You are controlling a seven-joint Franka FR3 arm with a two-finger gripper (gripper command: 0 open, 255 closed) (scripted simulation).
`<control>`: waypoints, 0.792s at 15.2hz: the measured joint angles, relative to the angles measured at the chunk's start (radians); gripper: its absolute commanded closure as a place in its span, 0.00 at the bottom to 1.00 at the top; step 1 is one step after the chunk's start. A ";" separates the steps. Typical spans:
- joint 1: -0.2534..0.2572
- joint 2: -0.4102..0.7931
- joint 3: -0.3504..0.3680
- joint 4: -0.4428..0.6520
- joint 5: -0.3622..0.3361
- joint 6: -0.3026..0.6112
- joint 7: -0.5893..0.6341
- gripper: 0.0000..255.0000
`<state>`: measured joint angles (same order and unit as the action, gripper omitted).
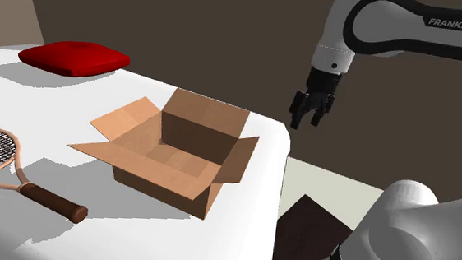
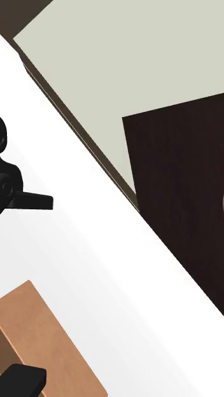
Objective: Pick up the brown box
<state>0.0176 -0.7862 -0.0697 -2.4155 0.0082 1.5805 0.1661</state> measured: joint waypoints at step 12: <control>0.029 0.290 0.061 0.007 0.098 0.336 0.127 0.00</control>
<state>0.0465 -0.4966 -0.0087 -2.4088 0.1063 1.9161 0.2931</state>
